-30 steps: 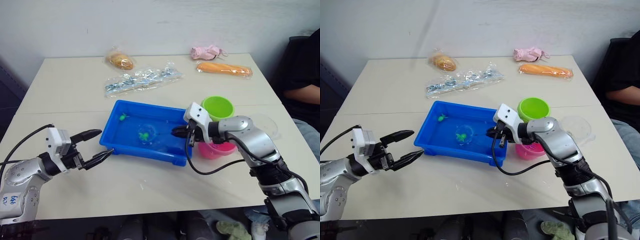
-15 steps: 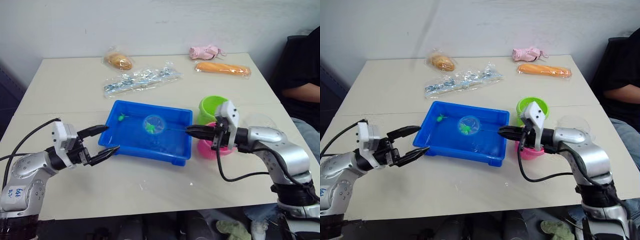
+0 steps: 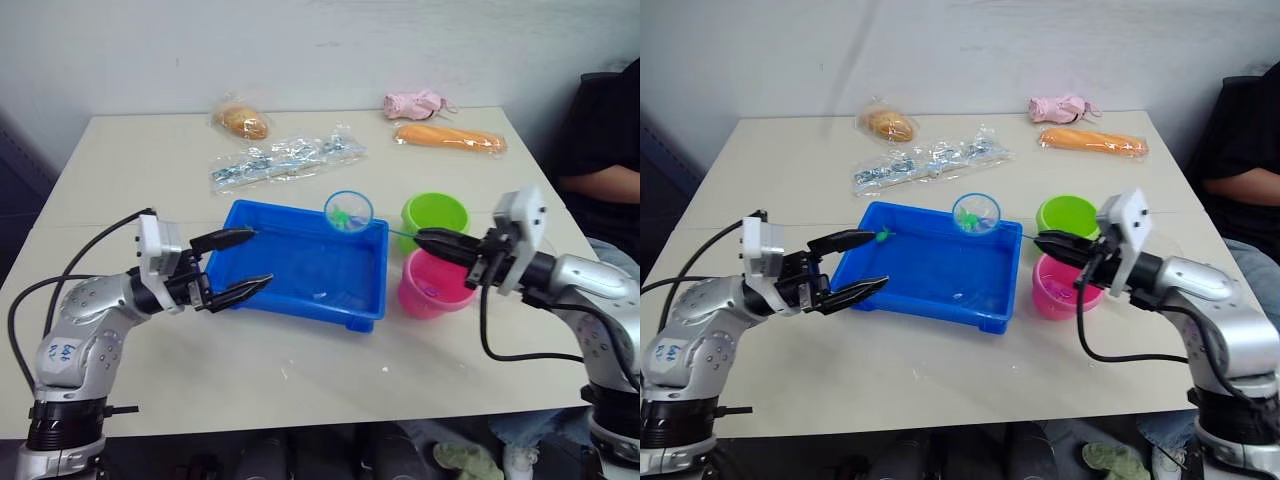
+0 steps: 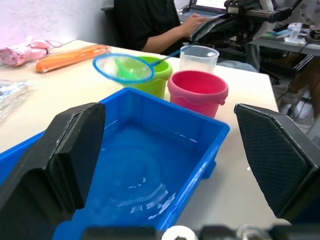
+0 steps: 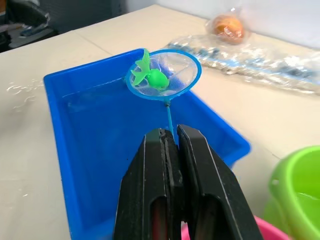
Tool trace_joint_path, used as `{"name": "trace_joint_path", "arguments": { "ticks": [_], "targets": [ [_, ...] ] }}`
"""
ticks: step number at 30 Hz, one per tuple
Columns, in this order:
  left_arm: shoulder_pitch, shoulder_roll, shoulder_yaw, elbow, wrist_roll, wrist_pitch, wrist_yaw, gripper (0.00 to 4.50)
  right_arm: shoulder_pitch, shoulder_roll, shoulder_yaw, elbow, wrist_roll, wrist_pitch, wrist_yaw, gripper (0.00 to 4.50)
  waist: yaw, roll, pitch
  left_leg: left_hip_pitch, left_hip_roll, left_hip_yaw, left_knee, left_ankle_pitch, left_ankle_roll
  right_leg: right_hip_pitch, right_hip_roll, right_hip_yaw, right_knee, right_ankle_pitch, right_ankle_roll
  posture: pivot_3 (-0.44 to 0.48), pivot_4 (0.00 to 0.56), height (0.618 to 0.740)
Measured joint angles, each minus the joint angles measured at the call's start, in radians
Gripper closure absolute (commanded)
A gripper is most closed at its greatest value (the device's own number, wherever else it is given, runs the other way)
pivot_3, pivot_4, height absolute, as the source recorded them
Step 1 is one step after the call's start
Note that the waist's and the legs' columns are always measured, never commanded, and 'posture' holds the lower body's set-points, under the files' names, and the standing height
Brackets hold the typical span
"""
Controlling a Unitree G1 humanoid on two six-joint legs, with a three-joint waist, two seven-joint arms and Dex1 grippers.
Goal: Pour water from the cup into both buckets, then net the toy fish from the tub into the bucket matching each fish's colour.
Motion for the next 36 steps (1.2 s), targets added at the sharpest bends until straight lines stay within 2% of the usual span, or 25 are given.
{"name": "trace_joint_path", "arguments": {
  "ticks": [6,10,14,19,26,36],
  "targets": [
    [-0.065,-0.037,-0.043,0.04,0.005,-0.007,-0.007,0.05,0.1,-0.109,-0.142,0.017,-0.013,-0.031,-0.013,4.5,0.012,0.0,0.0,0.0,0.0,0.0,0.0,0.0,0.0,0.0,0.0,0.001,0.0,0.0,0.0,0.0,0.15,0.74],
    [-0.074,-0.056,-0.057,0.046,0.006,-0.017,-0.011,0.05,0.123,-0.156,-0.178,0.096,-0.065,-0.085,-0.021,4.5,0.012,0.0,0.0,0.002,0.0,0.002,0.0,0.0,0.0,0.001,0.001,0.002,0.0,0.0,0.0,0.0,0.15,0.74],
    [-0.09,-0.076,-0.08,0.072,0.021,-0.021,-0.01,0.05,0.123,-0.167,-0.172,0.202,-0.153,-0.152,-0.069,4.5,0.011,0.0,0.0,0.002,0.0,0.003,0.0,0.0,0.0,0.001,0.001,0.002,0.001,0.0,0.0,0.0,0.15,0.74],
    [-0.076,-0.103,-0.094,0.062,0.025,-0.027,0.001,0.05,0.178,-0.195,-0.129,0.208,-0.264,-0.292,-0.069,4.5,0.011,0.0,0.0,0.002,0.0,0.003,0.0,0.0,0.0,0.001,0.001,0.002,0.0,0.0,0.001,0.0,0.15,0.74],
    [-0.059,-0.123,-0.101,0.05,0.026,-0.018,0.023,0.05,0.208,-0.211,-0.068,0.285,-0.495,-0.657,-0.125,4.5,0.011,0.0,0.0,0.003,0.0,0.003,0.0,0.001,0.0,0.001,0.001,0.003,0.0,0.001,0.001,0.0,0.15,0.74],
    [-0.052,-0.148,-0.112,0.032,0.038,-0.025,0.043,0.05,0.218,-0.237,-0.036,0.365,-0.735,-0.987,-0.267,4.5,0.009,0.0,0.0,0.003,0.0,0.003,0.0,0.001,0.0,0.001,0.001,0.003,0.0,0.001,0.001,0.0,0.15,0.74]
  ]
}}
